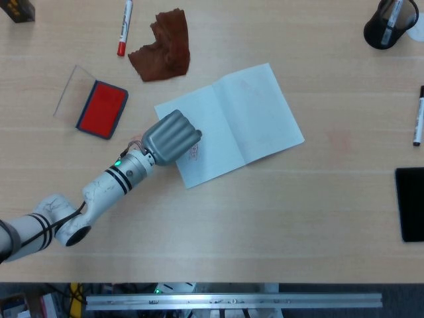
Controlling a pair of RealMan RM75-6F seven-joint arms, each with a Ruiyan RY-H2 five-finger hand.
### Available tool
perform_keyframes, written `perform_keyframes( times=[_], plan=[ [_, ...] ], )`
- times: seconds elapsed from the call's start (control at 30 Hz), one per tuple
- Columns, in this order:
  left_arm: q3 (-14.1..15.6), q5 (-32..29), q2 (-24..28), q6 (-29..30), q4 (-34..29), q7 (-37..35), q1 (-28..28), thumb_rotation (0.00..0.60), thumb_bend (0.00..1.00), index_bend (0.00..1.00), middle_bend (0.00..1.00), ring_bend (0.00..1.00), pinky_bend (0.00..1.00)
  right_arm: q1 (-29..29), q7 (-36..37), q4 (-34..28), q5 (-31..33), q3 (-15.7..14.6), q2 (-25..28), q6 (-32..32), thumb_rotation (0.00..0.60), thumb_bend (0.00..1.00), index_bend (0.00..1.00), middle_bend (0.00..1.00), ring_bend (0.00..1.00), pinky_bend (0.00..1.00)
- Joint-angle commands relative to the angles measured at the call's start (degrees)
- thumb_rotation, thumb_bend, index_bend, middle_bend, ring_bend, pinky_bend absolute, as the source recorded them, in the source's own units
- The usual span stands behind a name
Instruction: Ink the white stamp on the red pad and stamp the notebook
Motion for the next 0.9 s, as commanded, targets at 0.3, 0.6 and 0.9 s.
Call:
perform_keyframes(
  times=[0.3, 0.6, 0.9],
  plan=[
    [-1.3, -0.4, 2.7, 1.7, -3.3, 0.2, 0.0, 0.600, 0.31, 0.57, 1.00, 1.00, 1.00, -0.3, 0.7, 0.5, 0.1, 0.1, -0.1, 0.3, 0.600, 0.05, 0.30, 0.41, 0.35, 0.47],
    [-3.9, -1.2, 7.4, 3.9, -8.3, 0.2, -0.5, 0.600, 0.31, 0.57, 1.00, 1.00, 1.00, -0.1, 1.4, 1.0, -0.4, 0.2, -0.6, 0.4, 0.600, 0.05, 0.30, 0.41, 0.35, 0.47],
    [-4.1, -3.1, 5.1, 1.3, -4.4, 0.3, -1.2, 0.600, 0.31, 0.57, 1.00, 1.00, 1.00, -0.3, 1.2, 0.9, -0.4, 0.2, -0.4, 0.6, 0.600, 0.05, 0.30, 0.41, 0.35, 0.47]
  ],
)
